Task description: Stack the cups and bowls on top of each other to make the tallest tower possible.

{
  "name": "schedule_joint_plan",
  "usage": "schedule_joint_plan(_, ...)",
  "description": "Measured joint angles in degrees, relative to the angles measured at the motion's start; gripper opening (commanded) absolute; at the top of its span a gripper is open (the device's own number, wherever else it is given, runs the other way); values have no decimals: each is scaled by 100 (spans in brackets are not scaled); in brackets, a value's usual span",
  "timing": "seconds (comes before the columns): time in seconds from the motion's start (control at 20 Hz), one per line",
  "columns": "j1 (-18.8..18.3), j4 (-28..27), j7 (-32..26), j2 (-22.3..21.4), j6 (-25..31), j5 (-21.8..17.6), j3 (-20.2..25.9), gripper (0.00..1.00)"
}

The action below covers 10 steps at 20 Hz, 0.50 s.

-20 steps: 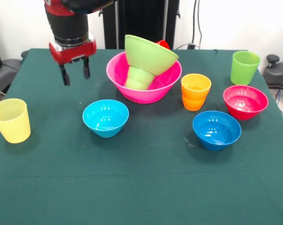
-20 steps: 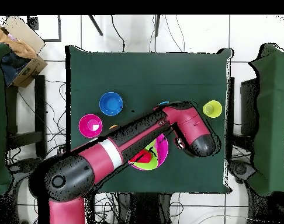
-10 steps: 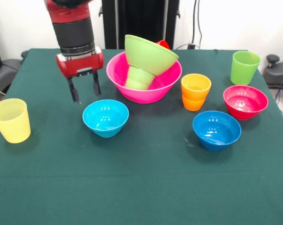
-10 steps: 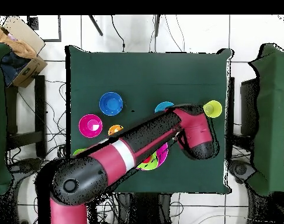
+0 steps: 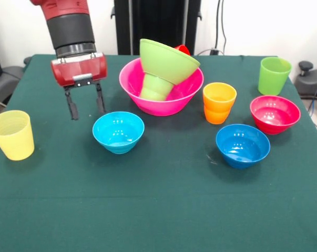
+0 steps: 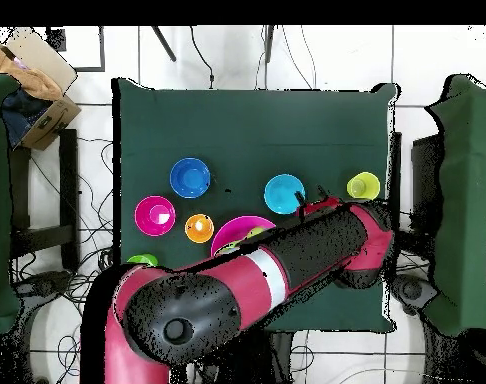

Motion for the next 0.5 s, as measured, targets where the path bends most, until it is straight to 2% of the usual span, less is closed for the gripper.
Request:
schedule_joint_plan(0.2, 7, 95, -530, -11, -13, 196, 4, 100)
schedule_joint_plan(0.5, 9, 197, -889, 8, -11, 606, 14, 100)
